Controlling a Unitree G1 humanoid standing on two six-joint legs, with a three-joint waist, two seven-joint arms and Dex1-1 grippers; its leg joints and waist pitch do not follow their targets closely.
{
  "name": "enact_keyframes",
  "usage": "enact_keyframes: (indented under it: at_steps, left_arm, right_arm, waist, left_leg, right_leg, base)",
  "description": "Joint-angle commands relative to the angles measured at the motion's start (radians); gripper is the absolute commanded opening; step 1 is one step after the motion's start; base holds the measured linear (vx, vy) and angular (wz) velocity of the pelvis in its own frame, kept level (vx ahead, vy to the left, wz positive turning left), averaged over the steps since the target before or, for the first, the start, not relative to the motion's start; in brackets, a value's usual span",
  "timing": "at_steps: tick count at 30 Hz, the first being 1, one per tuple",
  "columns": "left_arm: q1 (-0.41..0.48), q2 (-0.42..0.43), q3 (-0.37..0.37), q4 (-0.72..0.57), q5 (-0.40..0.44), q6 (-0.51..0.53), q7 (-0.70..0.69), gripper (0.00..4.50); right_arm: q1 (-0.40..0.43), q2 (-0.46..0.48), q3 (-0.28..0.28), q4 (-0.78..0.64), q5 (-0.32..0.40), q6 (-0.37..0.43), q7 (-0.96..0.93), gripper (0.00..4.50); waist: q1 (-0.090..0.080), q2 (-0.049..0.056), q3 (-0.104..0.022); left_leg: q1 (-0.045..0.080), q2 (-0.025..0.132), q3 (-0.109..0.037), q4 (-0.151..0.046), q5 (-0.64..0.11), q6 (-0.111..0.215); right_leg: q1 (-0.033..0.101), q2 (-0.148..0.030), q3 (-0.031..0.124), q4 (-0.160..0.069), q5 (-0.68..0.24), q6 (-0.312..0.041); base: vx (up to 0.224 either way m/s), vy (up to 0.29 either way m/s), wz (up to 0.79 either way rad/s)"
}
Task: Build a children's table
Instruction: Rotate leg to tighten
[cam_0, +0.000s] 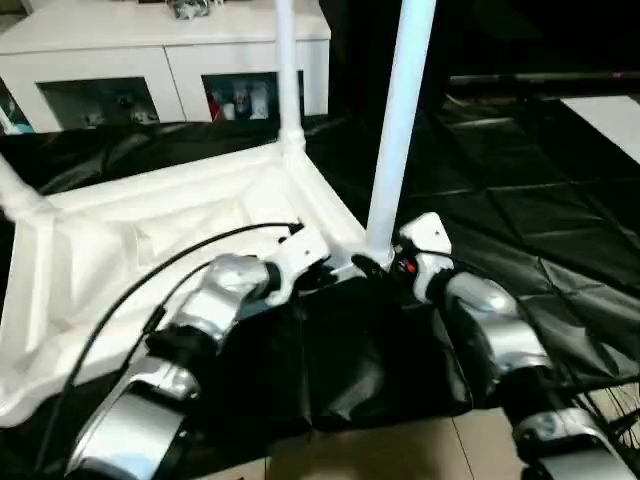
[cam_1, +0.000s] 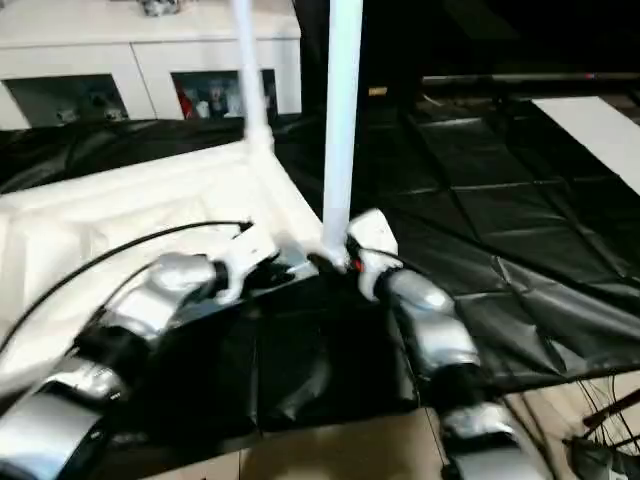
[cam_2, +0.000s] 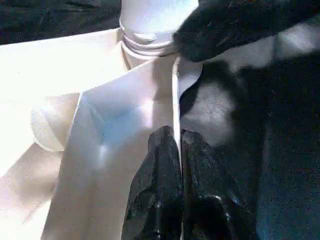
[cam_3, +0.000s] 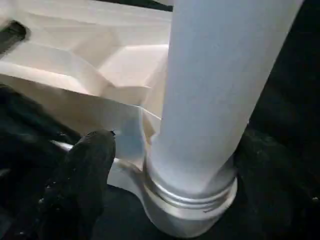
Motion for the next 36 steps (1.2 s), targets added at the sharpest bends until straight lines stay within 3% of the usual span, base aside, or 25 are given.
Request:
enact_keyframes:
  at_steps: [1,6,7,8,11,14,18,21,31,36]
  left_arm:
    - [0.038,0.002,-0.024,-0.013,-0.013,-0.016,-0.048,0.0]
    - [0.109,0.05,-0.049,-0.107,-0.046,-0.032,-0.171,0.0]
    - [0.116,0.054,-0.051,-0.118,-0.048,-0.027,-0.18,0.0]
    - [0.124,0.057,-0.051,-0.127,-0.044,-0.021,-0.179,0.0]
    - [0.134,0.064,-0.051,-0.15,-0.044,-0.018,-0.183,0.0]
    - [0.138,0.065,-0.054,-0.167,-0.05,-0.013,-0.192,0.0]
    - [0.147,0.067,-0.059,-0.193,-0.047,-0.001,-0.197,0.0]
    - [0.154,0.067,-0.059,-0.199,-0.048,0.003,-0.197,0.0]
    - [0.169,0.071,-0.063,-0.217,-0.049,0.015,-0.206,0.0]
    - [0.168,0.071,-0.062,-0.211,-0.043,0.012,-0.201,0.0]
  right_arm:
    - [0.009,-0.014,0.004,-0.044,0.027,-0.011,0.067,3.93]
    - [0.045,-0.088,0.032,-0.065,0.033,-0.012,0.183,3.93]
    - [0.051,-0.096,0.038,-0.069,0.032,-0.01,0.2,3.93]
    - [0.059,-0.104,0.049,-0.072,0.026,-0.008,0.219,3.93]
    - [0.071,-0.113,0.066,-0.068,0.012,-0.007,0.238,3.93]
    - [0.067,-0.102,0.061,-0.054,0.009,-0.015,0.224,3.93]
    - [0.061,-0.096,0.069,-0.046,0.007,-0.02,0.22,3.93]
    - [0.059,-0.09,0.059,-0.042,0.018,-0.029,0.218,3.93]
    - [0.061,-0.092,0.033,-0.053,0.045,-0.036,0.224,3.93]
    - [0.071,-0.098,0.045,-0.043,0.029,-0.046,0.225,3.46]
  waist:
    - [0.007,-0.009,-0.055]
    - [0.009,-0.009,-0.054]
    - [0.009,-0.004,-0.054]
    - [0.009,-0.006,-0.054]
    - [0.011,0.0,-0.052]
    - [0.011,0.0,-0.052]
    - [0.011,-0.005,-0.055]
    - [0.012,-0.001,-0.057]
    - [0.013,0.002,-0.055]
    - [0.016,0.002,-0.057]
  left_leg:
    - [-0.002,0.043,-0.02,-0.067,-0.178,0.105]
    - [-0.004,0.044,-0.021,-0.067,-0.178,0.1]
    - [-0.003,0.044,-0.02,-0.067,-0.18,0.101]
    - [-0.004,0.043,-0.019,-0.066,-0.181,0.102]
    - [-0.003,0.044,-0.02,-0.068,-0.208,0.092]
    - [-0.001,0.043,-0.021,-0.07,-0.212,0.082]
    - [-0.003,0.043,-0.02,-0.067,-0.174,0.089]
    - [-0.003,0.042,-0.019,-0.063,-0.151,0.102]
    - [-0.001,0.042,-0.019,-0.067,-0.183,0.088]
    - [-0.002,0.041,-0.019,-0.064,-0.166,0.092]
  right_leg:
    - [0.055,-0.061,0.046,-0.073,-0.137,-0.248]
    - [0.056,-0.062,0.046,-0.074,-0.152,-0.247]
    - [0.054,-0.059,0.046,-0.074,-0.14,-0.251]
    - [0.054,-0.059,0.046,-0.073,-0.141,-0.251]
    - [0.052,-0.06,0.045,-0.078,-0.189,-0.244]
    - [0.05,-0.06,0.046,-0.08,-0.217,-0.233]
    - [0.052,-0.059,0.046,-0.073,-0.161,-0.239]
    - [0.052,-0.059,0.046,-0.069,-0.116,-0.253]
    - [0.051,-0.058,0.046,-0.074,-0.167,-0.238]
    - [0.053,-0.057,0.045,-0.071,-0.136,-0.243]
  base:
    - [0.0,0.0,0.0]
    - [0.0,0.0,0.0]
    - [0.0,0.0,0.0]
    - [0.0,0.0,0.0]
    - [0.0,0.0,0.0]
    - [0.0,0.0,0.0]
    - [0.0,0.0,0.0]
    - [0.0,0.0,0.0]
    - [0.0,0.0,0.0]
    - [0.0,0.0,0.0]
